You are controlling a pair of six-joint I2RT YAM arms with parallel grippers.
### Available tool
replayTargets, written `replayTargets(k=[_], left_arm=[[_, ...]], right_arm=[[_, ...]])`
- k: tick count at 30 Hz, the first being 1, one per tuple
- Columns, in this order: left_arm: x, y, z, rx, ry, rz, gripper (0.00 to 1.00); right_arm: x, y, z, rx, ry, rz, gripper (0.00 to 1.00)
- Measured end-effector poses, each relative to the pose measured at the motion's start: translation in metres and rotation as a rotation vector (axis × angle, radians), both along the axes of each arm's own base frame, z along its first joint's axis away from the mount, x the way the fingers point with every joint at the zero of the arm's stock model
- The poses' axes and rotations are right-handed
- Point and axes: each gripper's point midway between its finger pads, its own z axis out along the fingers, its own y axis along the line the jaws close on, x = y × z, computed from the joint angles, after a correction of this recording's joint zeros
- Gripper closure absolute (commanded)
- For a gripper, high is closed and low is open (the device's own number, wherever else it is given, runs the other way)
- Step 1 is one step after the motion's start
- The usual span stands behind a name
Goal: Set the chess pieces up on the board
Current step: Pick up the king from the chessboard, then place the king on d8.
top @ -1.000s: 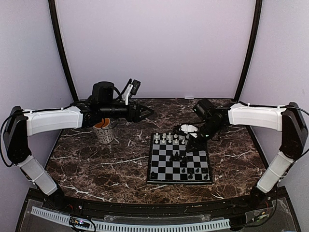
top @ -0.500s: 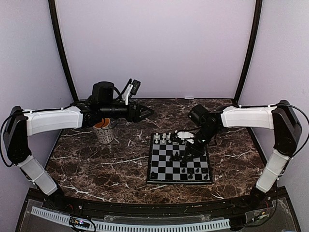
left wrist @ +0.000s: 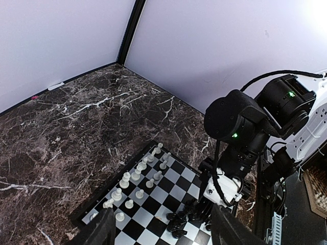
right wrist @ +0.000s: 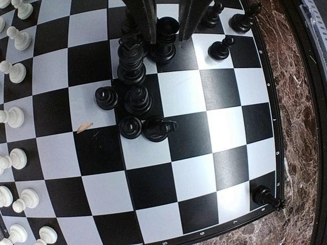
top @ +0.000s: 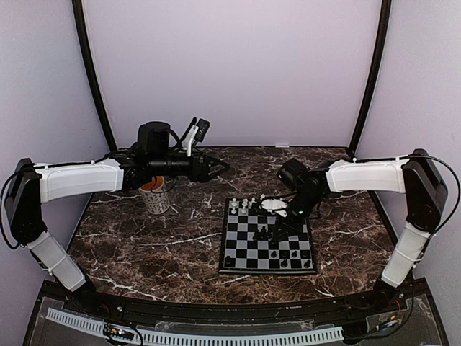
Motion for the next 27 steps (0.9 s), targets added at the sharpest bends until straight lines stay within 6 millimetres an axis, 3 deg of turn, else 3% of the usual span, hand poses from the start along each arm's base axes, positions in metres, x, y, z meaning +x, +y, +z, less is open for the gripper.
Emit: replayTargets(k=[7, 16, 22, 27], left_arm=[[0.0, 0.0, 0.0, -0.001, 0.0, -0.002, 0.34], [-0.001, 0.0, 0.001, -0.002, 0.0, -0.005, 0.34], [-0.001, -0.001, 0.001, -0.003, 0.001, -0.009, 0.35], [-0.002, -0.001, 0.001, -0.001, 0.003, -0.009, 0.35]], right_arm=[[-0.003, 0.003, 0.002, 0.004, -0.004, 0.013, 0.88], [-0.012, 0.008, 0.026, 0.039, -0.046, 0.048, 0.88], [-0.034, 0.017, 0.037, 0.062, -0.043, 0.125, 0.87], [-0.057, 0.021, 0.033, 0.053, -0.019, 0.2, 0.87]])
